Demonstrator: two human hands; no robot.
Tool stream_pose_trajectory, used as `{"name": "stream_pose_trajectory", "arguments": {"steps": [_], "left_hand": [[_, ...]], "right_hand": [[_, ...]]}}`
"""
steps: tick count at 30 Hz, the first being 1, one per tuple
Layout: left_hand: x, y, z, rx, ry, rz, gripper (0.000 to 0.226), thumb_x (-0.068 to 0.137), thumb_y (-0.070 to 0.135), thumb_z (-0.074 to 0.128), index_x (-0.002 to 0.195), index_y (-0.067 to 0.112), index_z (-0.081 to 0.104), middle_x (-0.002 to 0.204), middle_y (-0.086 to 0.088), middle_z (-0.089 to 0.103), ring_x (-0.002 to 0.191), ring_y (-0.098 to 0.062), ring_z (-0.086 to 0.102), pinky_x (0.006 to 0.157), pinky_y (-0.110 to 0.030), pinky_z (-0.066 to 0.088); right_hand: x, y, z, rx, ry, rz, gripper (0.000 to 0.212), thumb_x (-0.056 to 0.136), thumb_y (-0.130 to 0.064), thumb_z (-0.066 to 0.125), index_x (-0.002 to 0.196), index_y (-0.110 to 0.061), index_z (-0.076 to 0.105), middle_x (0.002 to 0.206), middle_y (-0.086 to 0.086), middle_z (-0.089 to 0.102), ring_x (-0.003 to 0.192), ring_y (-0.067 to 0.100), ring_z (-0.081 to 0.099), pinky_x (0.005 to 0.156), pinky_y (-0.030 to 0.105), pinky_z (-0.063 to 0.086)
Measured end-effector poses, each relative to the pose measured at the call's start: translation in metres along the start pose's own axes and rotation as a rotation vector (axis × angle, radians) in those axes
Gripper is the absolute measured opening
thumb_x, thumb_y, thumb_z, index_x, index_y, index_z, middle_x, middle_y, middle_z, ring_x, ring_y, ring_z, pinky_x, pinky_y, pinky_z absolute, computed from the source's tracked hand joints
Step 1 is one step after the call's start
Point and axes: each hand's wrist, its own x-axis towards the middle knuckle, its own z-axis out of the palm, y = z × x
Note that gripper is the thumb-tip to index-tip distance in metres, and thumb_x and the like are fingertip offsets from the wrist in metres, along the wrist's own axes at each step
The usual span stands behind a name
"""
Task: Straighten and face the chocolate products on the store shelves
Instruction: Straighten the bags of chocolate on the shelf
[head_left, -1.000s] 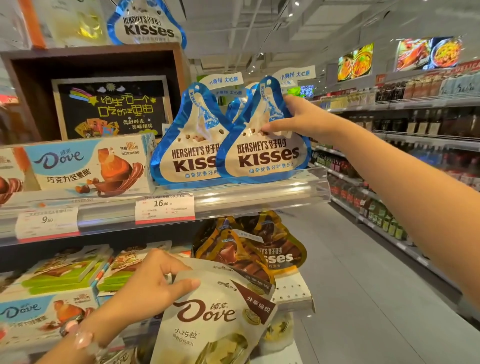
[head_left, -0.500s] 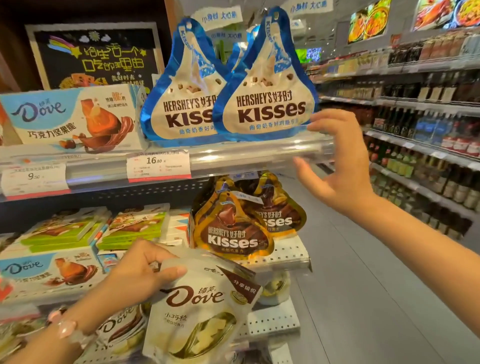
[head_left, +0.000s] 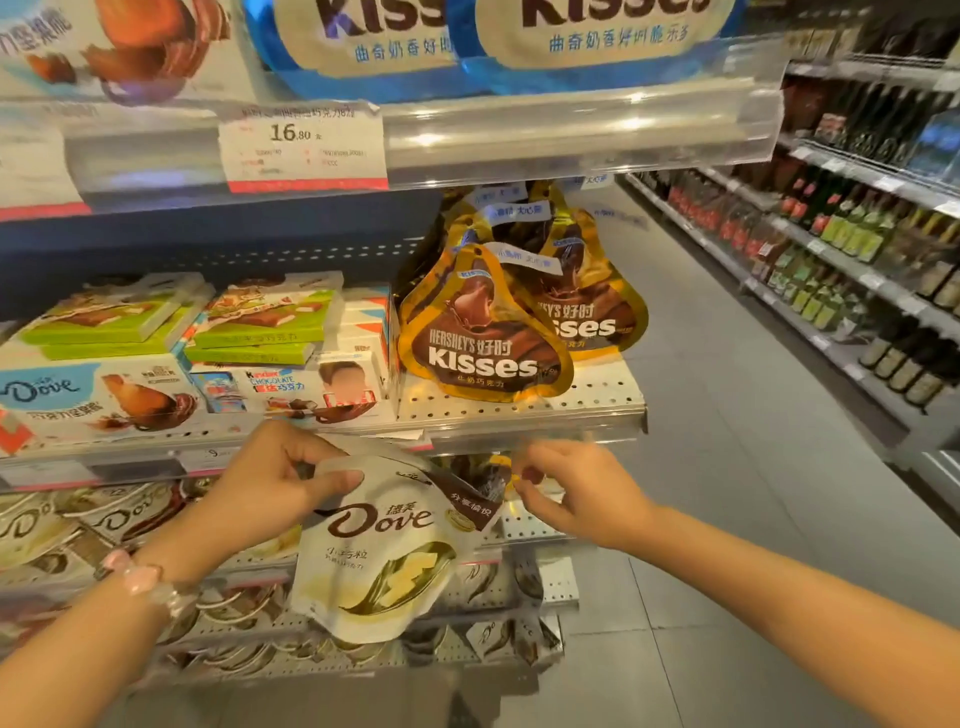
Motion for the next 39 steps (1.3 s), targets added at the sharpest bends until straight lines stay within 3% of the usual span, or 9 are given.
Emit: {"name": "stream_pose_trajectory", "arguments": {"steps": [4, 9, 13, 21, 24, 26, 31, 34, 39], "left_hand": [[-0.006, -0.022, 0.011, -0.045, -0.036, -0.056, 0.042, 0.08, 0.004, 0.07, 0.042, 0.022, 0.066, 0.046, 0.002, 0.061, 0.047, -0.008, 0.056, 0.051, -0.022, 0.043], [-0.01, -0.04, 0.017, -0.115, -0.061, -0.06, 0.044, 0.074, 0.03, 0.067, 0.041, 0.004, 0.052, 0.043, -0.011, 0.051, 0.044, -0.016, 0.044, 0.049, -0.023, 0.032], [-0.01, -0.047, 0.02, -0.13, -0.033, -0.068, 0.043, 0.082, 0.016, 0.07, 0.045, 0.0, 0.057, 0.049, -0.018, 0.057, 0.046, -0.018, 0.049, 0.053, -0.025, 0.037], [-0.012, -0.048, 0.02, -0.093, 0.026, -0.061, 0.038, 0.082, 0.007, 0.069, 0.045, 0.005, 0.06, 0.052, -0.021, 0.061, 0.051, -0.042, 0.055, 0.052, -0.041, 0.045], [-0.012, -0.047, 0.019, -0.087, 0.041, -0.087, 0.036, 0.081, 0.003, 0.067, 0.046, 0.016, 0.067, 0.052, -0.008, 0.066, 0.051, -0.031, 0.061, 0.051, -0.031, 0.046], [-0.015, -0.043, 0.017, -0.102, 0.036, -0.103, 0.035, 0.08, 0.004, 0.068, 0.049, 0.019, 0.069, 0.053, -0.005, 0.067, 0.049, -0.019, 0.061, 0.051, -0.024, 0.045], [-0.023, -0.039, 0.014, -0.119, 0.074, -0.21, 0.02, 0.08, 0.002, 0.068, 0.062, 0.007, 0.074, 0.061, -0.007, 0.071, 0.057, -0.022, 0.067, 0.056, -0.028, 0.051], [-0.028, -0.034, 0.012, -0.091, 0.087, -0.259, 0.019, 0.081, 0.001, 0.068, 0.064, 0.008, 0.075, 0.063, -0.005, 0.072, 0.062, -0.023, 0.069, 0.06, -0.033, 0.052], [-0.031, -0.026, 0.01, -0.045, 0.031, -0.311, 0.019, 0.081, 0.004, 0.068, 0.064, 0.009, 0.075, 0.06, -0.002, 0.071, 0.054, -0.011, 0.066, 0.04, -0.014, 0.043]], "right_hand": [[-0.003, 0.03, 0.054, -0.035, -0.198, 0.239, 0.023, 0.091, -0.023, 0.05, 0.105, -0.014, 0.065, 0.094, 0.004, 0.069, 0.082, 0.022, 0.063, 0.068, 0.035, 0.05], [0.032, 0.057, 0.104, -0.006, -0.212, 0.508, 0.033, 0.09, -0.027, 0.055, 0.118, -0.01, 0.055, 0.116, 0.012, 0.061, 0.105, 0.029, 0.056, 0.081, 0.032, 0.046], [0.059, 0.065, 0.134, -0.026, -0.208, 0.656, 0.04, 0.085, -0.029, 0.064, 0.118, -0.009, 0.053, 0.117, 0.012, 0.06, 0.108, 0.03, 0.055, 0.087, 0.035, 0.046], [0.08, 0.078, 0.154, -0.203, -0.293, 0.68, 0.022, 0.087, -0.021, 0.061, 0.105, -0.011, 0.054, 0.109, 0.008, 0.06, 0.099, 0.024, 0.057, 0.078, 0.03, 0.044], [0.078, 0.081, 0.15, -0.161, -0.332, 0.69, 0.013, 0.091, -0.021, 0.057, 0.096, -0.01, 0.055, 0.107, 0.011, 0.062, 0.097, 0.025, 0.057, 0.079, 0.031, 0.045], [0.072, 0.076, 0.145, -0.17, -0.377, 0.634, 0.02, 0.089, -0.028, 0.06, 0.094, -0.009, 0.062, 0.103, 0.011, 0.066, 0.095, 0.027, 0.06, 0.077, 0.033, 0.045], [0.049, 0.051, 0.125, -0.278, -0.34, 0.449, 0.031, 0.091, -0.034, 0.055, 0.111, -0.012, 0.064, 0.109, 0.01, 0.066, 0.1, 0.028, 0.059, 0.084, 0.034, 0.046], [0.032, 0.035, 0.1, -0.26, -0.252, 0.306, 0.03, 0.094, -0.033, 0.051, 0.111, -0.013, 0.063, 0.1, 0.01, 0.069, 0.091, 0.028, 0.063, 0.072, 0.031, 0.046], [0.018, 0.005, 0.054, -0.219, -0.094, 0.174, 0.023, 0.088, -0.029, 0.061, 0.102, -0.012, 0.068, 0.085, 0.013, 0.072, 0.076, 0.033, 0.066, 0.061, 0.033, 0.048]]}}
